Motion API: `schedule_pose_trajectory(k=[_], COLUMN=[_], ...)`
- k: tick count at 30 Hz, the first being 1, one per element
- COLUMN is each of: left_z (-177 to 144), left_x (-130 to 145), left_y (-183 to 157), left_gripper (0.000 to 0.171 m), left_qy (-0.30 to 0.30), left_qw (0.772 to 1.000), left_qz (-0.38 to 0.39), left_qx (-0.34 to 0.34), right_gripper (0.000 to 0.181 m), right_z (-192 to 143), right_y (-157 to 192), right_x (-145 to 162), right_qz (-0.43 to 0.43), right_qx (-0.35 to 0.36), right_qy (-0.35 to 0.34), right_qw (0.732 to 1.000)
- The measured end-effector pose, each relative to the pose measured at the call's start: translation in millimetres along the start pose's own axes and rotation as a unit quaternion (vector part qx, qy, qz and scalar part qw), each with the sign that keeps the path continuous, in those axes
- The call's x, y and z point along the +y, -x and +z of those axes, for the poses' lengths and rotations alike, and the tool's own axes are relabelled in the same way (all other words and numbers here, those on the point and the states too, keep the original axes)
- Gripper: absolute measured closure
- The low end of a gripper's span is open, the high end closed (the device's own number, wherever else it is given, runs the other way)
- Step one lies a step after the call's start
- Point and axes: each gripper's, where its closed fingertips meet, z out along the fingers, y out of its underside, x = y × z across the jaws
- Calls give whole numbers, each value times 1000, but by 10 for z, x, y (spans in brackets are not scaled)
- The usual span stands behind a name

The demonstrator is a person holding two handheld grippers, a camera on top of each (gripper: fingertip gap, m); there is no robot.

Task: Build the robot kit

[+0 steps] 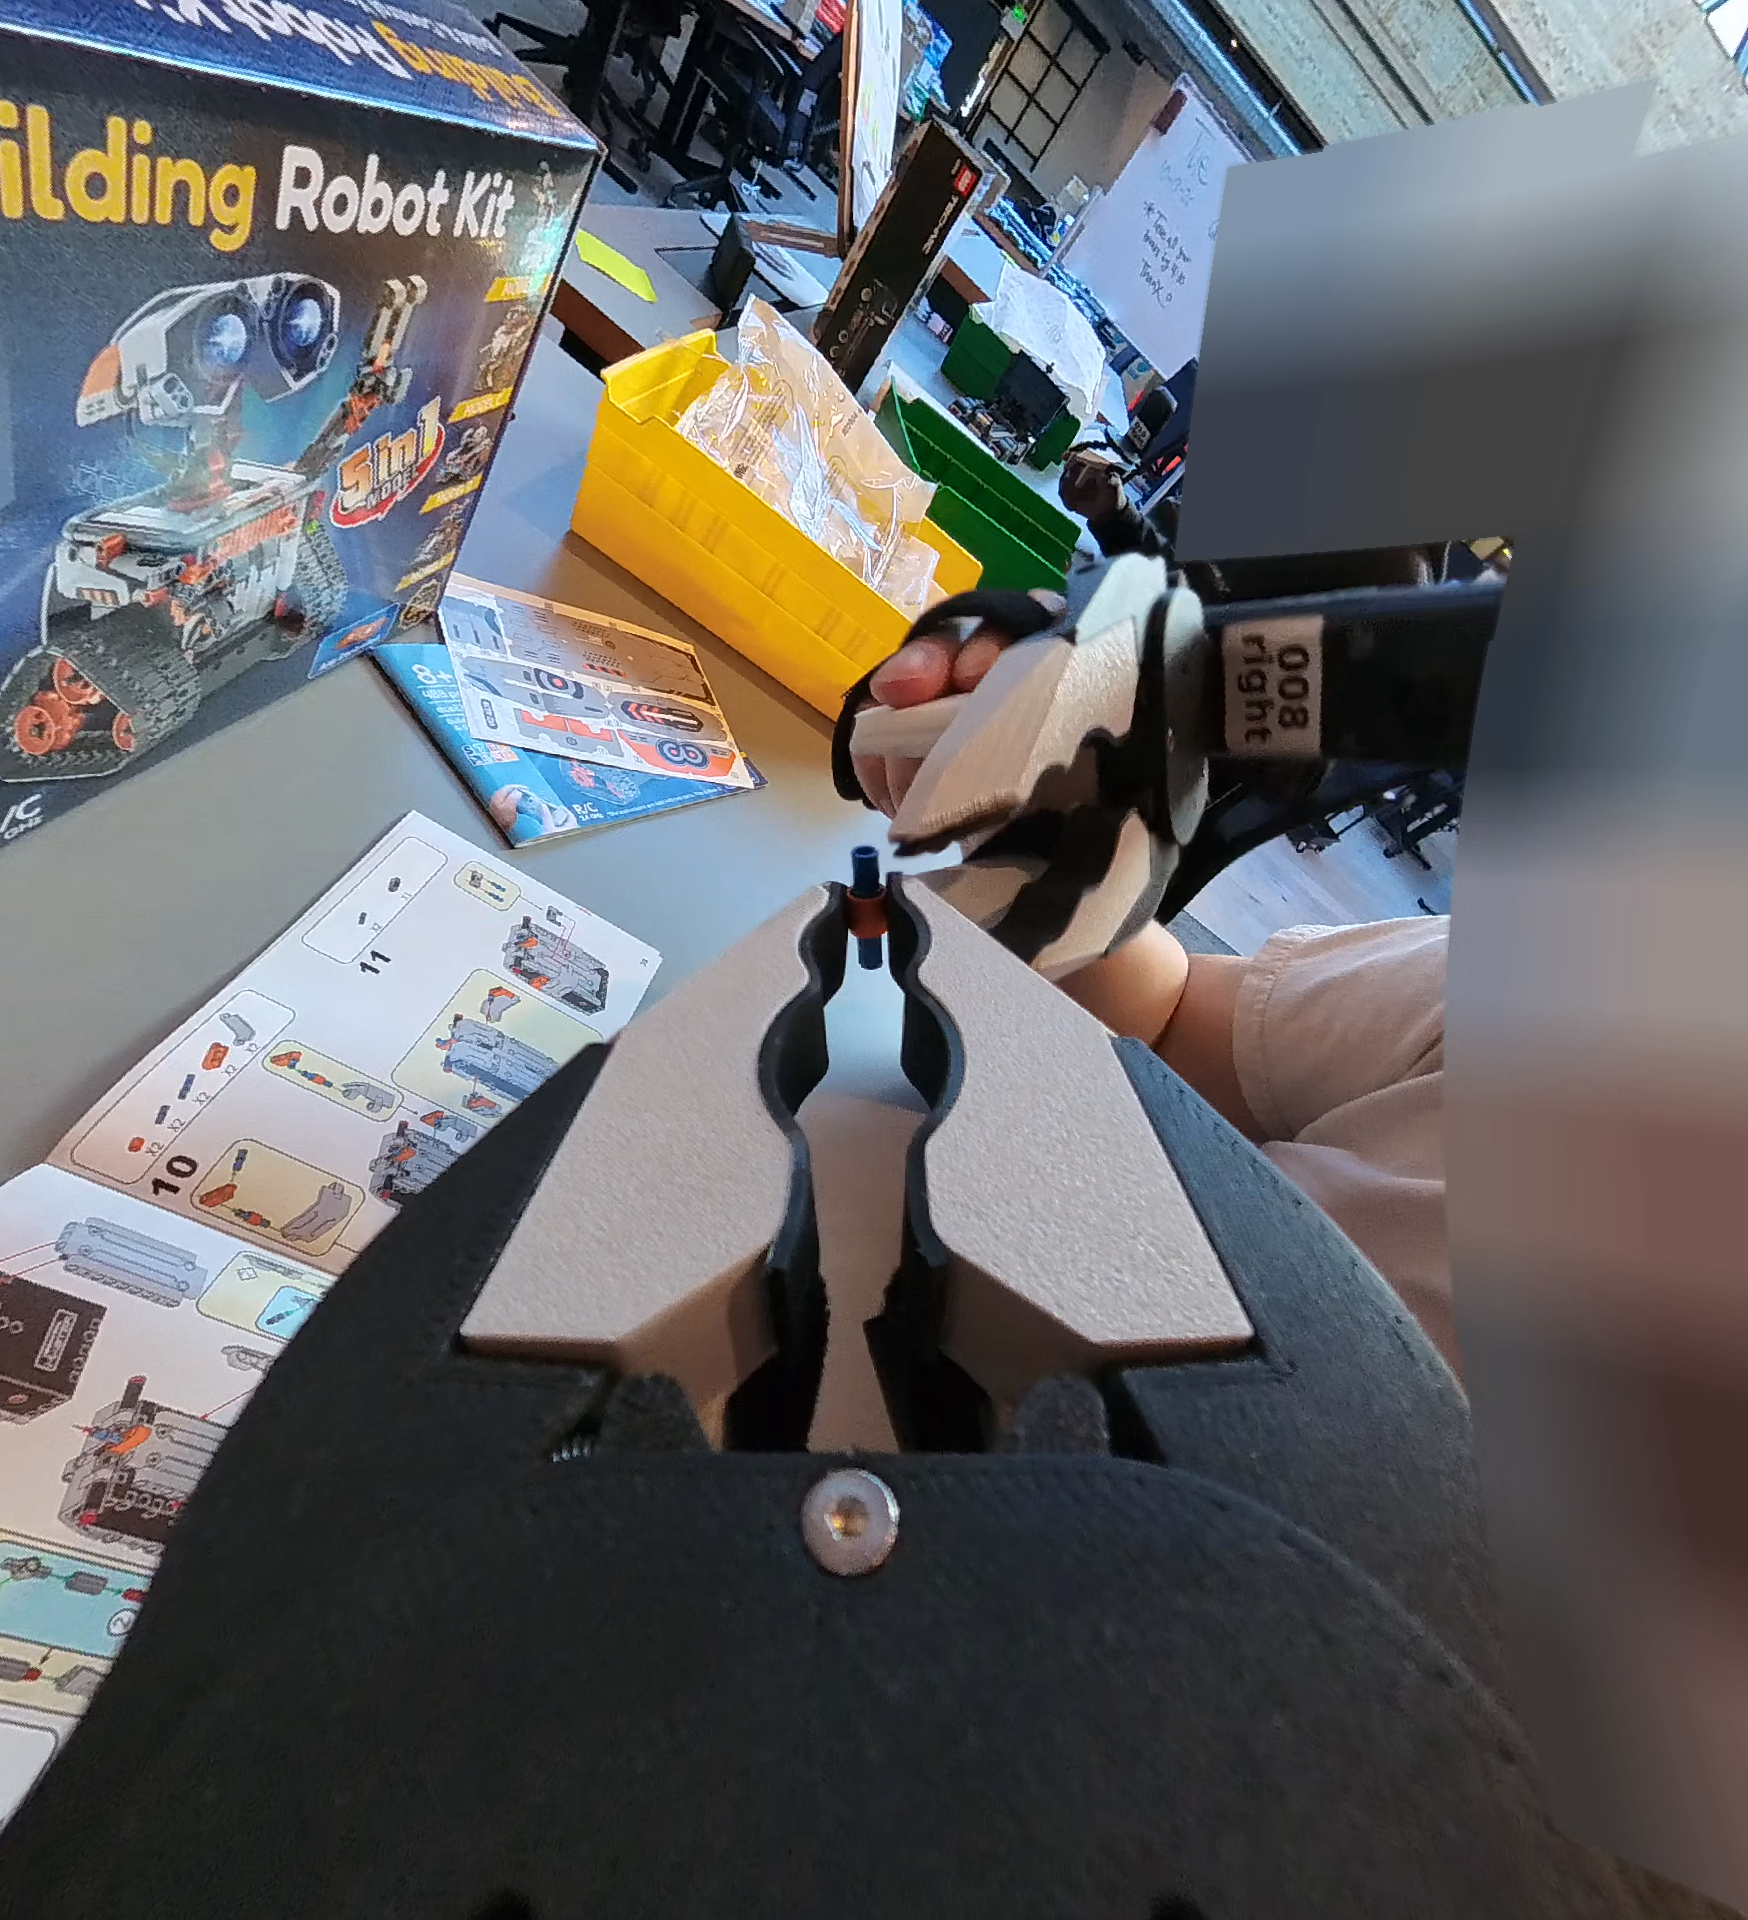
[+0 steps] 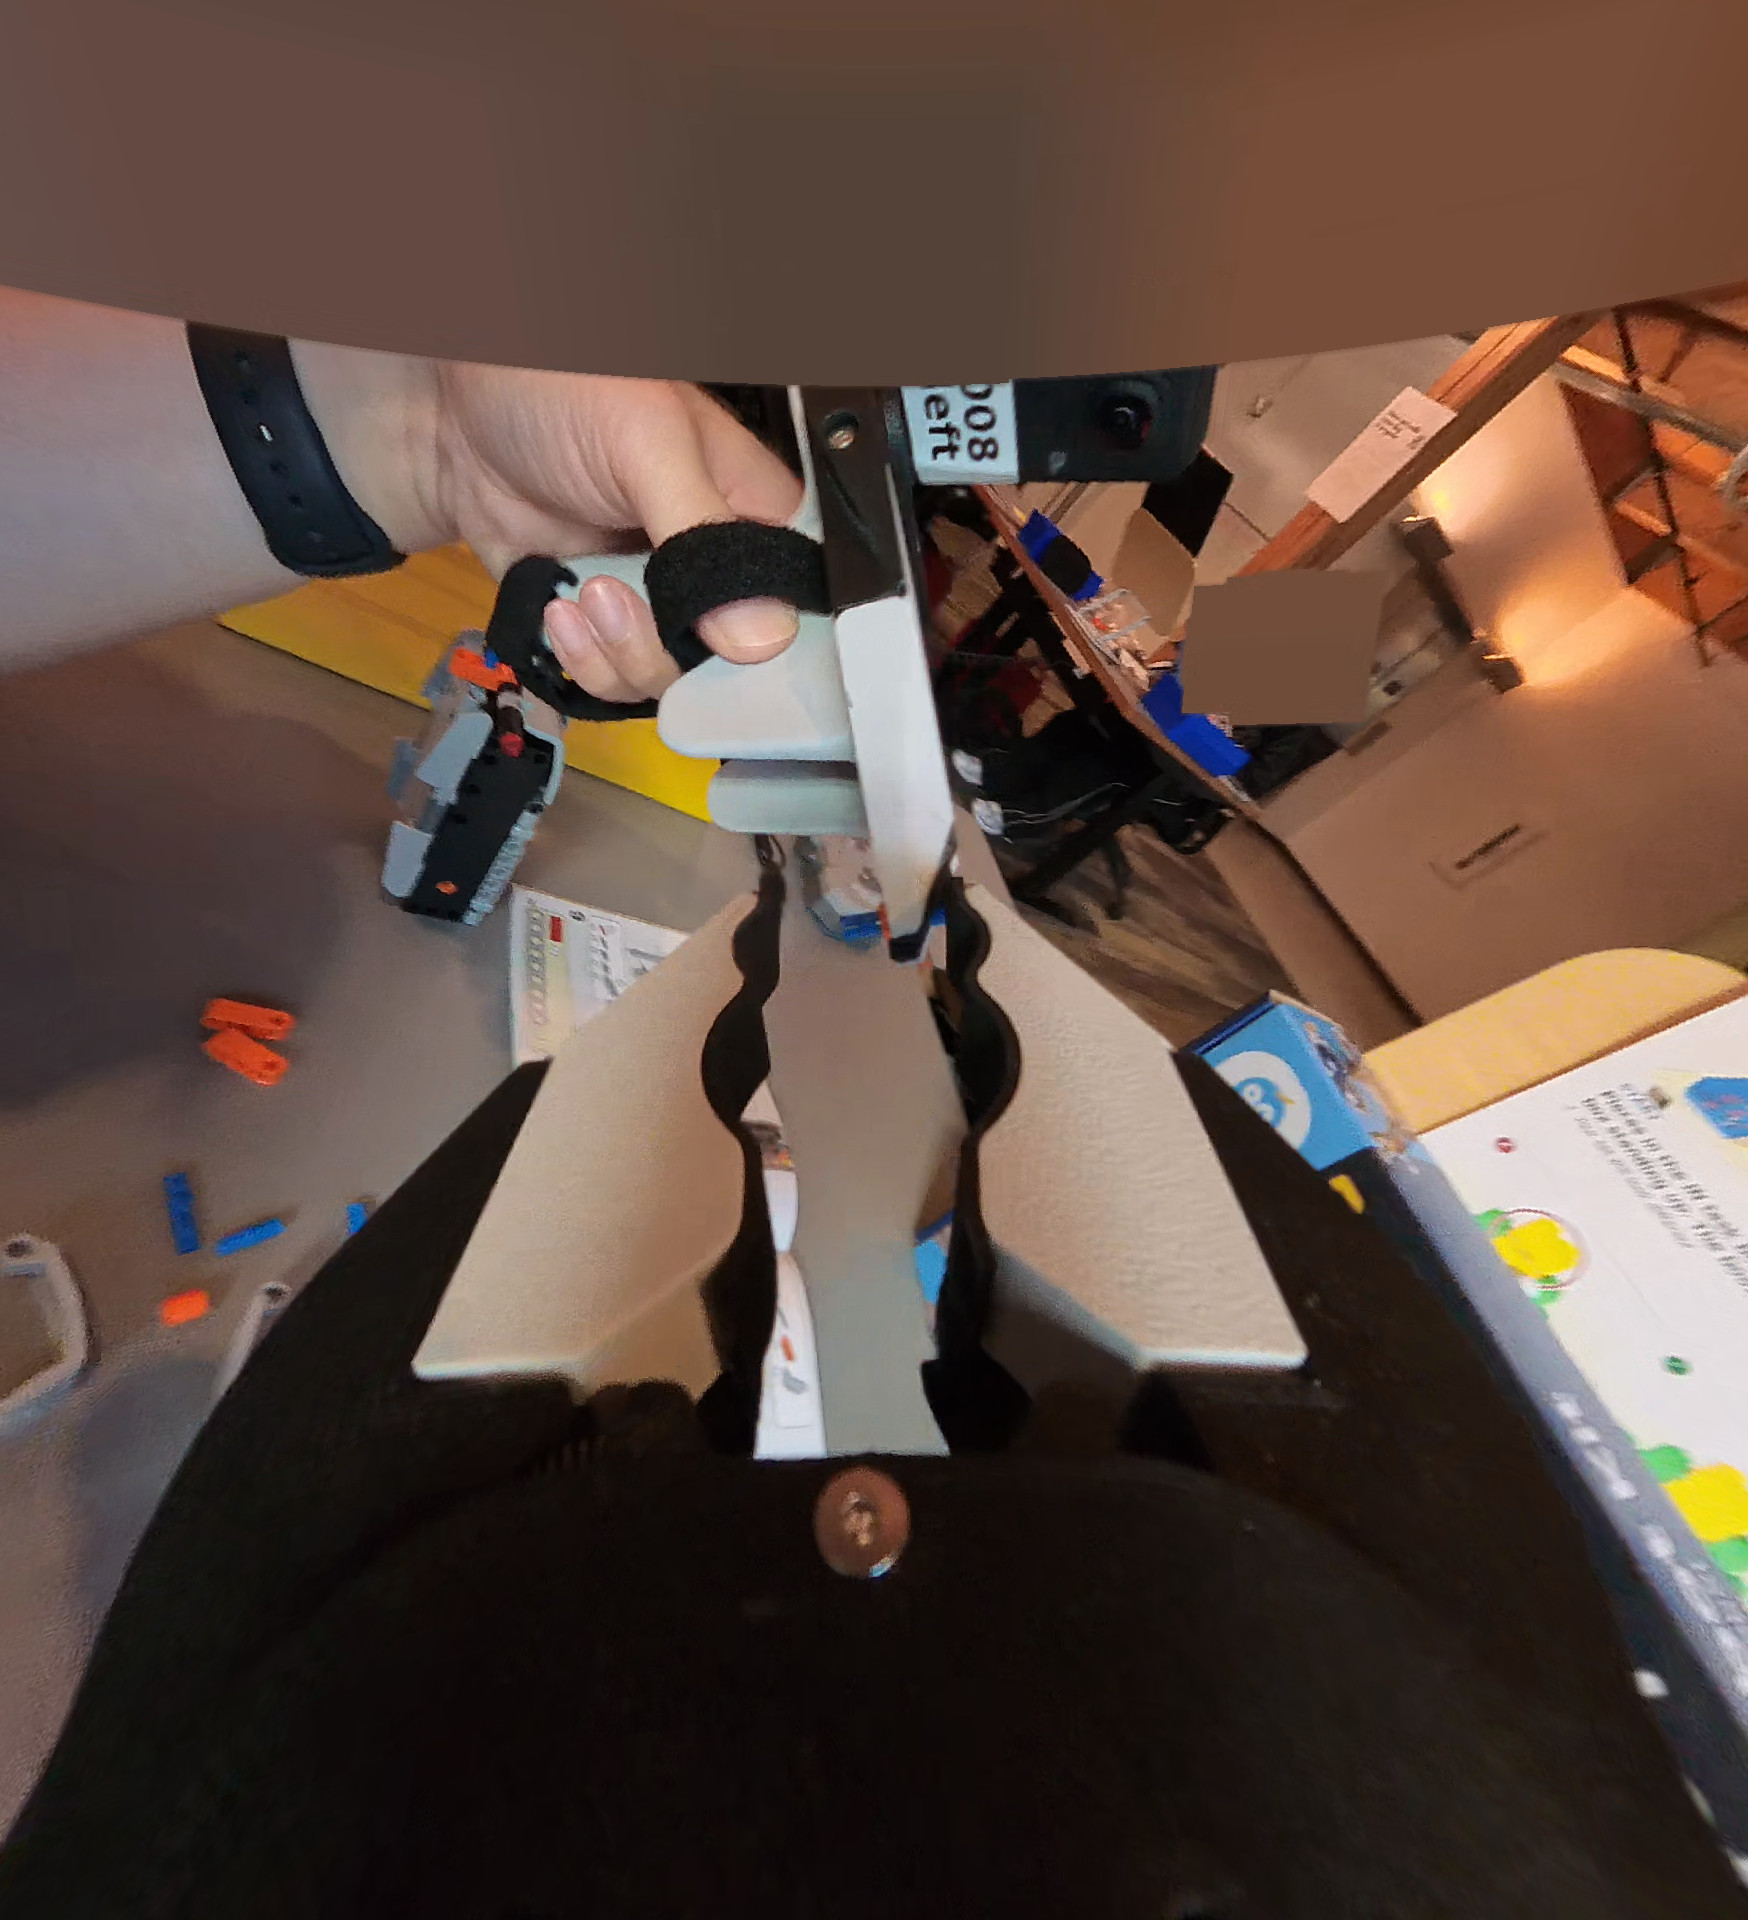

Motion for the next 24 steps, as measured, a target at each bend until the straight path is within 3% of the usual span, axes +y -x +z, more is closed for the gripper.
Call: schedule_pose_trajectory(k=[7, 16, 20, 24], left_z=[17, 3, -62, -142], left_x=[5, -68, -108, -133], left_y=[-45, -160, -110, -17], left_gripper=[167, 167, 167, 167], left_qy=[4, -9, -23, -30], left_qw=[1000, 998, 998, 997], left_qz=[15, 59, 54, 52], left_qx=[0, -2, -17, -56], right_gripper=[142, 149, 155, 157], right_z=[-144, -149, -125, -81], right_y=[-89, -122, -111, 6], right_x=[32, 44, 117, 410], right_qz=[163, 265, 274, 316], right_qx=[-61, -97, -99, -123], right_qy=[-45, -70, -52, 49], right_qw=[984, 957, 955, 940])
